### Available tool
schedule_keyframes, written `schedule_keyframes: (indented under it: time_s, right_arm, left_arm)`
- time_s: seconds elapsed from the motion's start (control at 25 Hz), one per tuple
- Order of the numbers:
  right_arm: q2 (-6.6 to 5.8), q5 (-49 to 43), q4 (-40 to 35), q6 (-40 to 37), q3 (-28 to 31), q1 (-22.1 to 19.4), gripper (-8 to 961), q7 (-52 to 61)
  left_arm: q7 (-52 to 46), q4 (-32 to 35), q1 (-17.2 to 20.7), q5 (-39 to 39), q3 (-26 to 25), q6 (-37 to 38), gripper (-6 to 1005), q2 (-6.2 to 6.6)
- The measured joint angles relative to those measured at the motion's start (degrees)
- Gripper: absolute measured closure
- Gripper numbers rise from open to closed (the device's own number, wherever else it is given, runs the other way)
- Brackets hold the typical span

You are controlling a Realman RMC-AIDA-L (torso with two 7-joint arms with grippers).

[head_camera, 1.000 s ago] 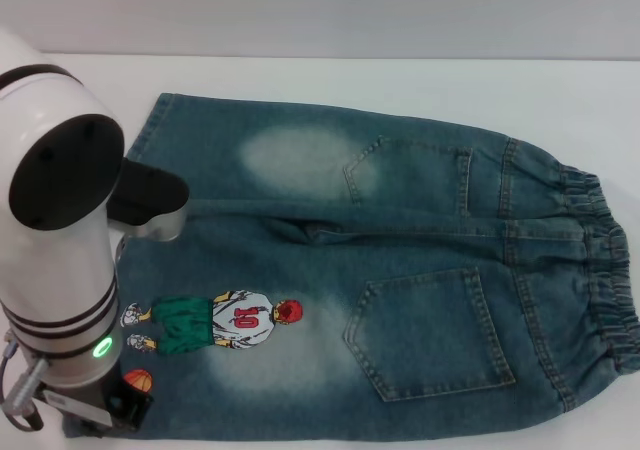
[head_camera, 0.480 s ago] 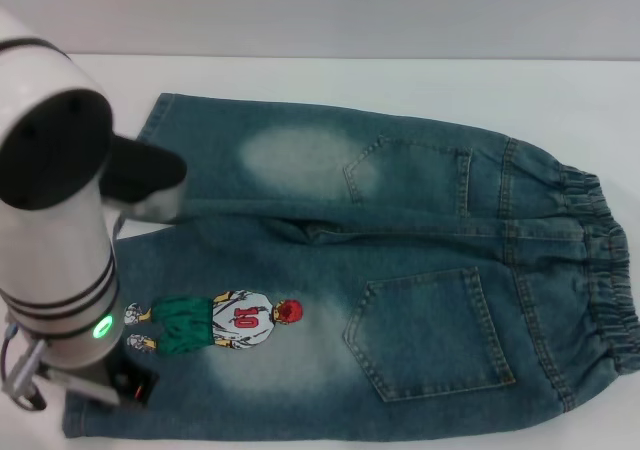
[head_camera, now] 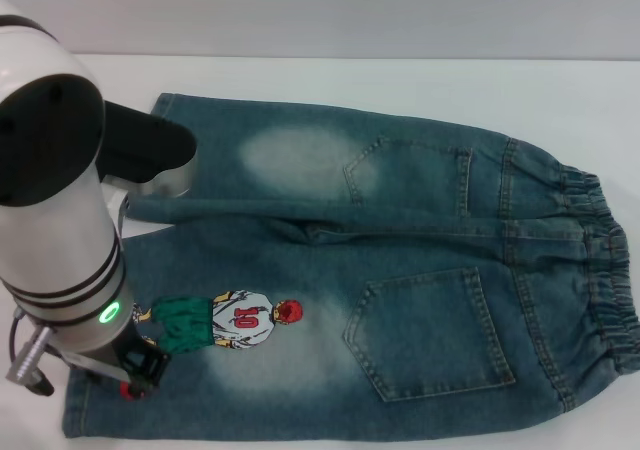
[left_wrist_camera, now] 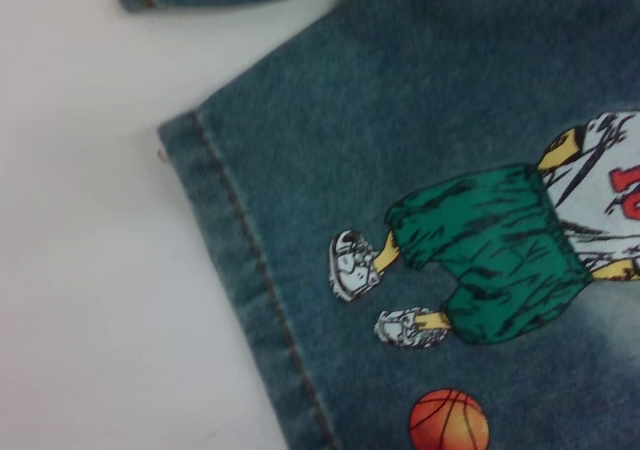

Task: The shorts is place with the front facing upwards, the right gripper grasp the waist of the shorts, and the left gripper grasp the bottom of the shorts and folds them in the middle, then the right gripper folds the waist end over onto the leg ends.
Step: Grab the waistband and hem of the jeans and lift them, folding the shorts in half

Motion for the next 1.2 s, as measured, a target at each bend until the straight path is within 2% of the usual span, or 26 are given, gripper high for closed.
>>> schedule_keyframes:
  time_s: [0.08, 0.28, 0.76, 1.2]
  right_arm:
    - [0.00, 0.0, 0.0, 0.0, 0.0, 0.0, 202, 0.0]
    - [0.00, 0.0, -0.1, 0.0, 0.0, 0.2, 202, -0.1]
    - [0.00, 0.0, -1.1, 0.1, 0.0, 0.9, 203, -0.3]
    - [0.00, 0.0, -1.1, 0.2, 0.1, 0.9, 202, -0.3]
  left_arm:
    - [-0.1, -0.1, 0.2, 0.2, 0.2, -0.2, 674, 0.03]
    - [-0.5, -0.1, 0.6, 0.4, 0.5, -1.8, 469, 0.05]
    - [-0.2, -2.9, 2.3, 0.4, 0.6, 0.3, 225, 0.07]
    - [-0.1, -4.4, 2.1, 0.1, 0.5, 1.0, 224, 0.06]
